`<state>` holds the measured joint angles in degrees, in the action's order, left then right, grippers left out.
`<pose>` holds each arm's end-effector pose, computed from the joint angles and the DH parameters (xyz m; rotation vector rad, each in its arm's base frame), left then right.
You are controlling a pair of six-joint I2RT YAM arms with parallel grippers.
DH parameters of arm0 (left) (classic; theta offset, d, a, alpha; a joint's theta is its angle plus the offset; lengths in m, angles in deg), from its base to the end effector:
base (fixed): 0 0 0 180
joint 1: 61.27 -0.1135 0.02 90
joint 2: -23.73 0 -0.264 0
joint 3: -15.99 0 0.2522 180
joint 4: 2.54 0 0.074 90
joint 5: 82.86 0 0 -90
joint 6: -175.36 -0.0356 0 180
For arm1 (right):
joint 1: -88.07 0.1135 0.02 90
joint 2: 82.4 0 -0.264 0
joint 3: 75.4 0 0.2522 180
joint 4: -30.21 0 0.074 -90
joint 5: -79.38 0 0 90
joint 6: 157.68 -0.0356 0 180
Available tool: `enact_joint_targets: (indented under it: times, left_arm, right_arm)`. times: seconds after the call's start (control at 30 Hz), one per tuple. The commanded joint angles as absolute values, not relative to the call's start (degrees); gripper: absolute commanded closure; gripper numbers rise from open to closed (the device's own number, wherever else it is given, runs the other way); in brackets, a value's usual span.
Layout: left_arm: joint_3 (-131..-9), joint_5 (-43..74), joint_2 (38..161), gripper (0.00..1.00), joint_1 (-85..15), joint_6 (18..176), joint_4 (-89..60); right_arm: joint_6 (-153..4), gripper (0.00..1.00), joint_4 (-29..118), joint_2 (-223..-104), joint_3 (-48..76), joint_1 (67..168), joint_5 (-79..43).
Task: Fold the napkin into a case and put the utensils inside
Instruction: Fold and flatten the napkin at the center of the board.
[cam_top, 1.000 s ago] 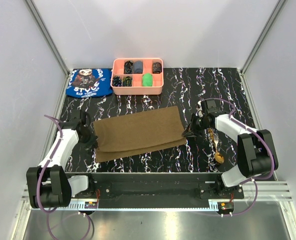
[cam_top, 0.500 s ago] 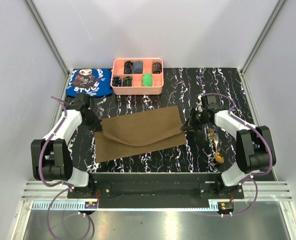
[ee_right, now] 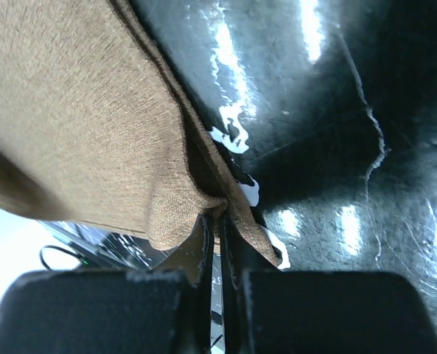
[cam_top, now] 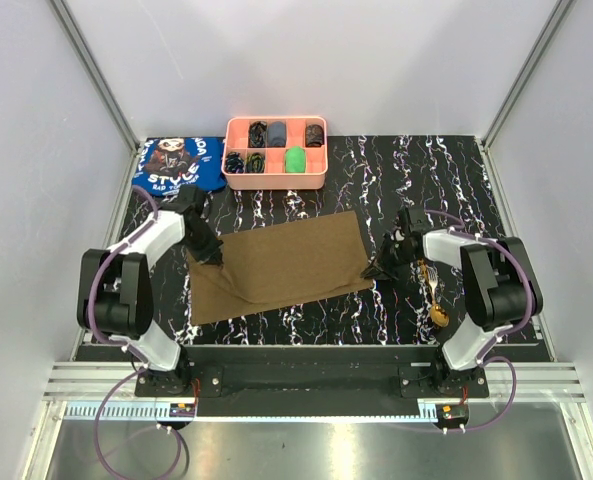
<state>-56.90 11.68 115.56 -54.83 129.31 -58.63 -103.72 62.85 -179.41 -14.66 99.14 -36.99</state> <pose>0.2931 -0.0359 0.1897 -0.9266 2.7763 -0.2687 0.2852 0.0719 0.1275 0.4989 2.8328 0.8309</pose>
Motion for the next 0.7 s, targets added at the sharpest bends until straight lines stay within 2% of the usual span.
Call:
enact_joint_targets:
  times: [0.0, 0.2, 0.33, 0.5, 0.67]
  left_arm:
    - [-63.5, 12.2, 118.7, 1.0, -53.0, 130.4, -55.9]
    - [-67.7, 12.6, 121.5, 1.0, -51.4, 129.8, -55.9]
    - [-68.3, 11.3, 118.8, 1.0, -51.3, 128.3, -57.3]
    - [-63.4, 8.1, 111.8, 1.0, -51.3, 126.6, -59.1]
    - [-56.4, 7.3, 103.9, 1.0, -51.3, 127.1, -60.9]
  right_arm:
    - [-109.3, 1.0, 61.8, -176.0, -20.6, 99.1, -25.0]
    - [-113.8, 1.0, 61.5, -166.4, -26.0, 98.6, -19.7]
    - [-112.6, 1.0, 63.0, -162.7, -25.7, 98.4, -20.7]
    - [-103.9, 1.0, 65.7, -158.1, -21.0, 98.6, -26.3]
    - [-98.4, 1.0, 72.7, -160.0, -13.2, 98.6, -29.6]
